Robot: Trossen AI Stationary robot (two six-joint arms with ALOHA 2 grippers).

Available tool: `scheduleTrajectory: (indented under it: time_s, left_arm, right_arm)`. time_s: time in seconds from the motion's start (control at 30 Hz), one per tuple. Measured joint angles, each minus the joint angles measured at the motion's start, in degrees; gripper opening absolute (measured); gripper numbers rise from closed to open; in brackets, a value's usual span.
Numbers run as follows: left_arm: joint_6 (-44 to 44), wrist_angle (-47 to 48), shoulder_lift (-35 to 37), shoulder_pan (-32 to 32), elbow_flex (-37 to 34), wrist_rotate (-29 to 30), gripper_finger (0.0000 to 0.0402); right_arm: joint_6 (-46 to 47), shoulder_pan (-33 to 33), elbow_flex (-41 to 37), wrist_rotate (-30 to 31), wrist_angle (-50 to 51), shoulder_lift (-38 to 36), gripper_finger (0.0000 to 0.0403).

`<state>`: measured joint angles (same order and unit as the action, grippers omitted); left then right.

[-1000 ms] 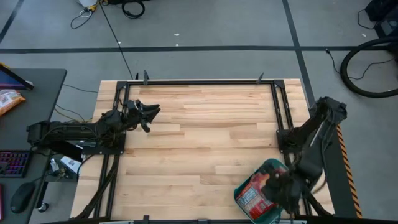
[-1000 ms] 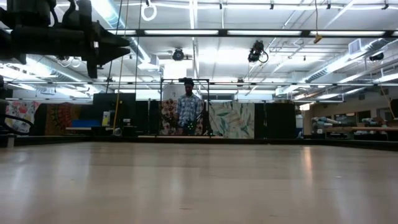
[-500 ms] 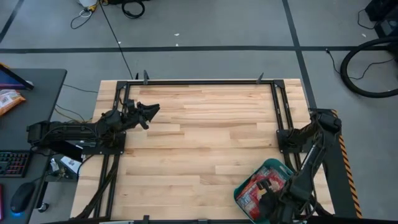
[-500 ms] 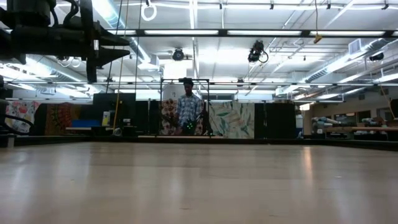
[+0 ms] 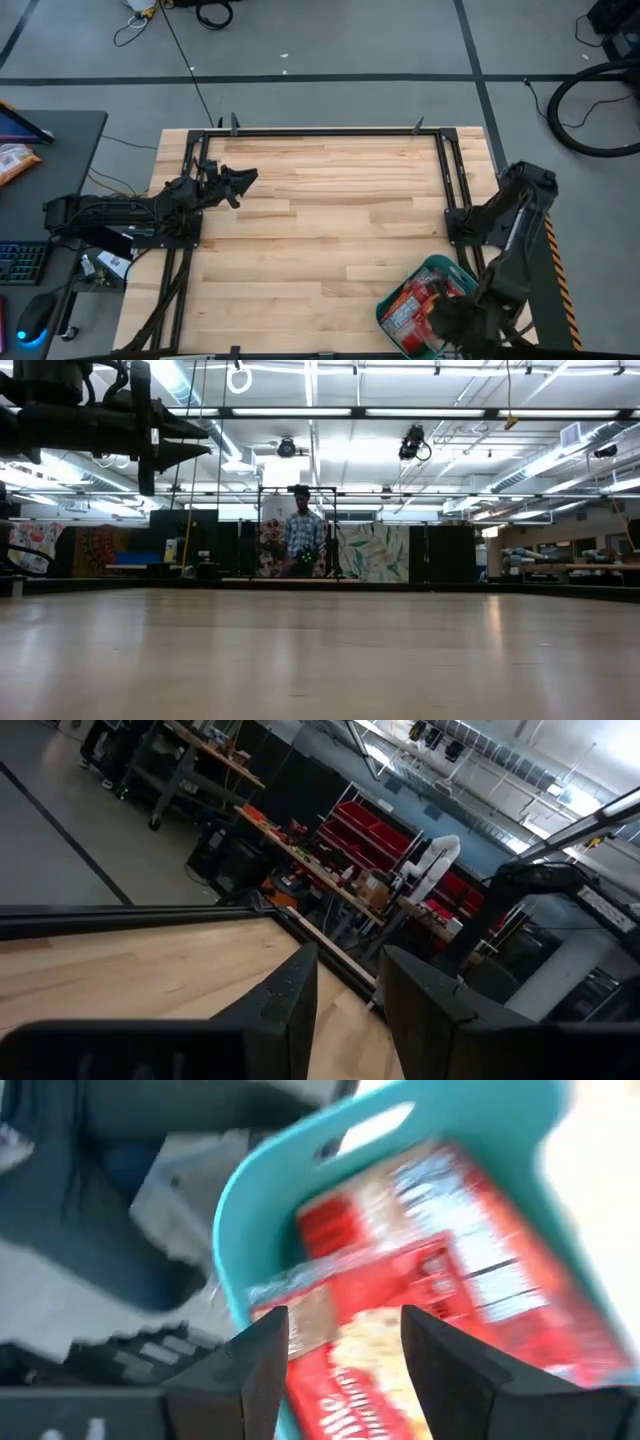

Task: Sort popcorn bags into baskets
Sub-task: Return to Home Position

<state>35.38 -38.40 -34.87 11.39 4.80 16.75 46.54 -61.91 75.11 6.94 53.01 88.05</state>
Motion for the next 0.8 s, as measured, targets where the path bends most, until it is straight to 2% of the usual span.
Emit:
scheduleTrajectory:
  time_s: [0.13,0.27,0.4,0.53,0.7,0.8]
  left_arm:
    - [0.0,0.1,0.0,0.0,0.0,0.0,0.0116]
    - [-3.3,0.6,0.0,0.0,0.0,0.0,0.0116]
    - [-9.7,0.7,0.0,0.0,0.0,0.0,0.0116]
    - [-15.5,1.0,0.0,0.0,0.0,0.0,0.0116]
    - [-22.3,0.2,0.0,0.0,0.0,0.0,0.0116]
    - [-22.6,-0.4,0.0,0.0,0.0,0.0,0.0116]
  right_arm:
    - [0.6,-2.5,0.0,13.8,6.7,-4.6,0.0201]
    - [6.4,-4.5,-3.0,26.8,13.0,-11.1,0.0197]
    - [9.1,-3.9,-10.3,30.7,10.7,-20.3,0.0197]
    - [8.3,-0.8,-18.4,33.1,4.0,-29.9,0.0197]
    - [-0.4,6.6,-28.7,35.9,-8.0,-41.4,0.0196]
    - [-6.7,13.0,-35.7,35.6,-18.5,-47.9,0.0196]
